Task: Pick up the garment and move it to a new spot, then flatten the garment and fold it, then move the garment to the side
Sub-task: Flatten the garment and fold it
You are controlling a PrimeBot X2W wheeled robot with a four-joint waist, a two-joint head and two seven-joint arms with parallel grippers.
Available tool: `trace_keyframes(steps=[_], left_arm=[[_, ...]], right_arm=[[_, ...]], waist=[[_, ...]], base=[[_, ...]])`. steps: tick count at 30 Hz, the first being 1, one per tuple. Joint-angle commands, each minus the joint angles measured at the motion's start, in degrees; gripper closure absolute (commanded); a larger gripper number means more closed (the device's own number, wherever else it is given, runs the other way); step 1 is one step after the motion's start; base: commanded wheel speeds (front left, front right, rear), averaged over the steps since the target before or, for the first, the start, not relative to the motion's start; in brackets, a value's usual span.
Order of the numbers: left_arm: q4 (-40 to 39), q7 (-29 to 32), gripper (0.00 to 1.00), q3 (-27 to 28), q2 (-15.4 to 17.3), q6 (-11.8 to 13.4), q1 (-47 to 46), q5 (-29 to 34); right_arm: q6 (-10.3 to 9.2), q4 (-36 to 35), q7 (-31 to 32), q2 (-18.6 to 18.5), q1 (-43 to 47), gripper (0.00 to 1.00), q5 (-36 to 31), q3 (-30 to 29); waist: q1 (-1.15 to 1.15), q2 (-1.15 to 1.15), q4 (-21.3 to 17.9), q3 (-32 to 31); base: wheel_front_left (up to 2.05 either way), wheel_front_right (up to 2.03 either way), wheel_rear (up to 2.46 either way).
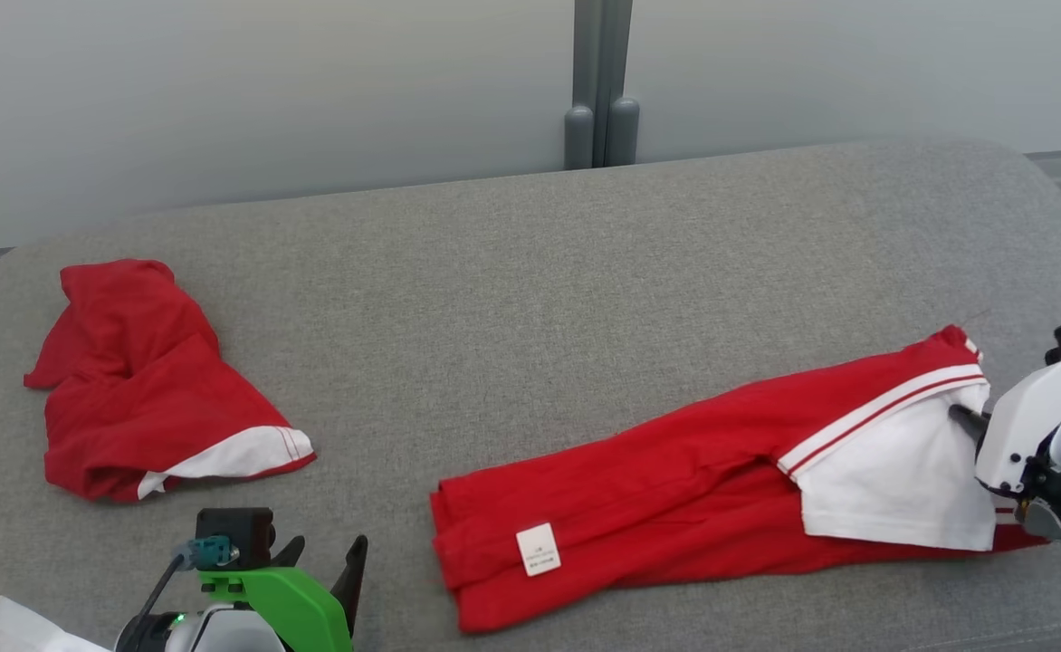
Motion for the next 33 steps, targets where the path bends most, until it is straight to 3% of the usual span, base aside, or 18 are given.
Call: trace_keyframes(steps=[1, 10, 18, 33], left_arm=[[-0.34, -0.13, 0.0, -0.03, 0.4, 0.06, 0.42, -0.37], [-0.82, -0.18, 0.0, 0.07, 0.5, 0.24, -0.27, -0.24], [-0.12, -0.17, 0.0, -0.26, -0.27, -0.38, -0.92, -0.51], [0.65, -0.39, 0.0, -0.61, -0.83, -0.07, 1.01, -1.29]], right_arm=[[-0.02, -0.17, 0.13, -1.4, -1.03, 1.0, -0.91, -0.96], [-0.01, 0.05, 0.53, -5.25, -3.08, 1.0, -3.69, -4.29], [-0.01, -2.82, 1.94, -3.48, -2.64, 1.0, -4.53, -6.38], [0.0, -25.94, 11.35, -0.99, 6.51, 1.0, 0.84, -7.69]], waist=[[0.0, 0.0, -0.49, 0.24], [0.0, 0.0, -1.8, 1.39], [0.0, 0.0, -1.68, 1.49], [0.0, 0.0, 1.3, -1.07]], base=[[0.0, 0.0, 0.0], [0.0, 0.0, 0.0], [0.0, 0.0, 0.0], [0.0, 0.0, 0.0]])
